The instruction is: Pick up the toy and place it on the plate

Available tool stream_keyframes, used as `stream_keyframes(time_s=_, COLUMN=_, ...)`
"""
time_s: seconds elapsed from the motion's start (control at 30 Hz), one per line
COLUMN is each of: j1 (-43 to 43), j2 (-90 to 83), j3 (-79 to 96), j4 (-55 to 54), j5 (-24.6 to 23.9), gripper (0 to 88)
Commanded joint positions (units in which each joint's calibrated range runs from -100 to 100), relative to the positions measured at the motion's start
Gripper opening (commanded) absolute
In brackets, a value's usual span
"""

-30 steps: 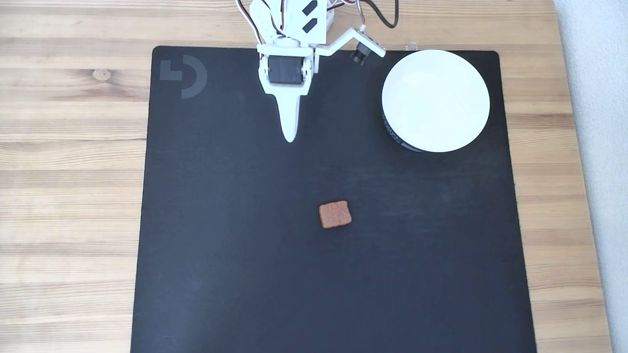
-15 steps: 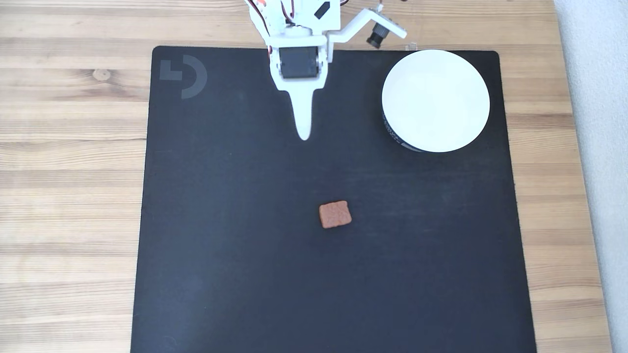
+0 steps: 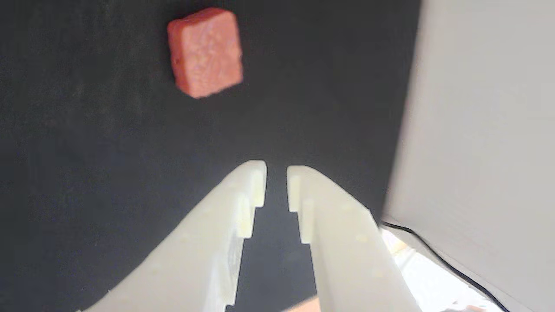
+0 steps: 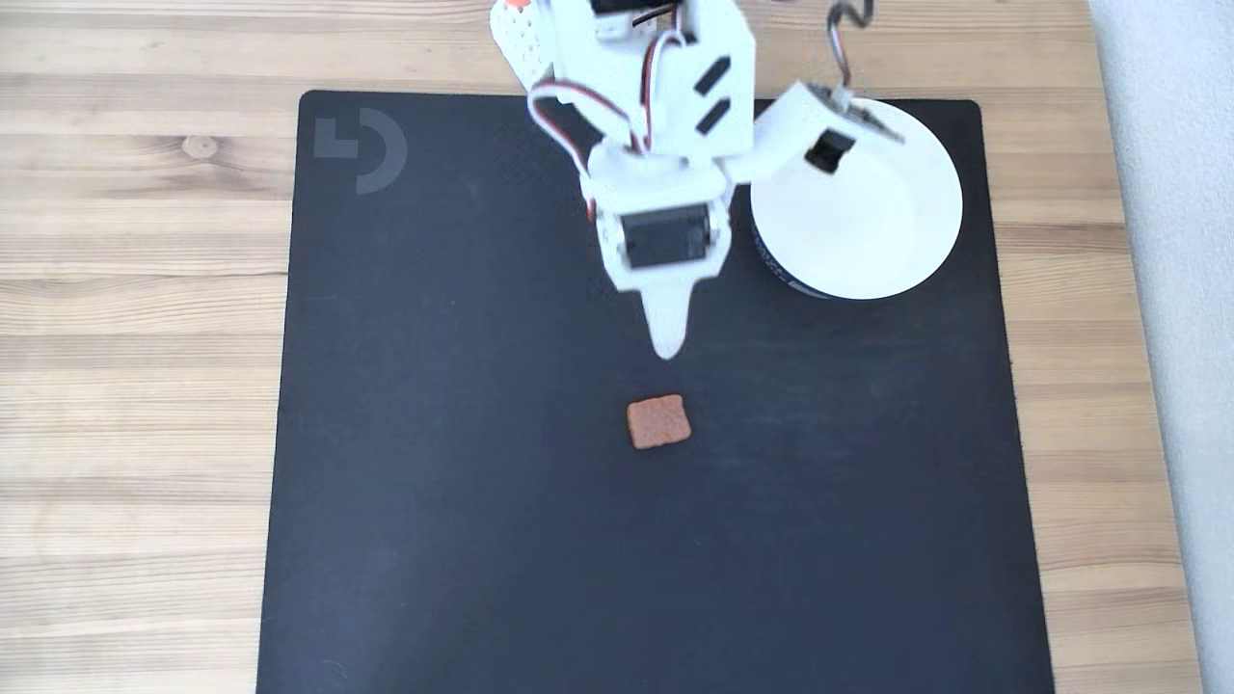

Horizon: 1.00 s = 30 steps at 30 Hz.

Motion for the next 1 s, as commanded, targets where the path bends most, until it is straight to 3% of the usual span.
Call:
stream_keyframes(time_s=0.0, j1=-1.2, j2=10.8, j3=-11.5, j4=0.4, j5=-0.1, gripper=2.6)
stream_keyframes(time_s=0.43, j1=-1.1, j2=33.9, j3=-35.1, j4=9.2, j5=-0.1, gripper=2.6)
stream_keyframes(time_s=0.97, j1=0.4, j2=39.9, j3=-35.9, j4=9.3, j5=0.3, gripper=2.6)
